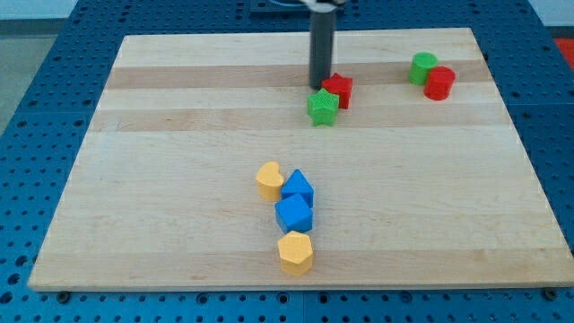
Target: Move the arm to the right of the green circle
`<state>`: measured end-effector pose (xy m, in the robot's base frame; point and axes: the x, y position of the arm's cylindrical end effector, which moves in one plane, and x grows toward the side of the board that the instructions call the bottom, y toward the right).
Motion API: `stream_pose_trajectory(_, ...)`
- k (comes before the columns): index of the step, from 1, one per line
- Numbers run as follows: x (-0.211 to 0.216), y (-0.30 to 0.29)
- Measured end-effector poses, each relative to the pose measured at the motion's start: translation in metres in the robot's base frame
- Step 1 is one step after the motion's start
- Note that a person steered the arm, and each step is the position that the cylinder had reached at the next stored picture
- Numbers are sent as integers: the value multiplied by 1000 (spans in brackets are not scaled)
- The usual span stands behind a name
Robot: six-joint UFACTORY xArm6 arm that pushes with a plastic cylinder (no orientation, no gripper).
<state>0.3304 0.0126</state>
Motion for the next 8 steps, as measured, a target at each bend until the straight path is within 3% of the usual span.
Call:
stream_pose_trajectory(1, 14, -20)
stream_pose_trajectory(2, -34, 9)
stream_pose_trajectory(3, -121, 55)
stream_pose_trajectory(4, -138, 88)
stream_pose_trajectory(5, -124, 197)
stream_pose_trajectory(6, -101, 248)
stream_pose_trajectory(8, -56, 248)
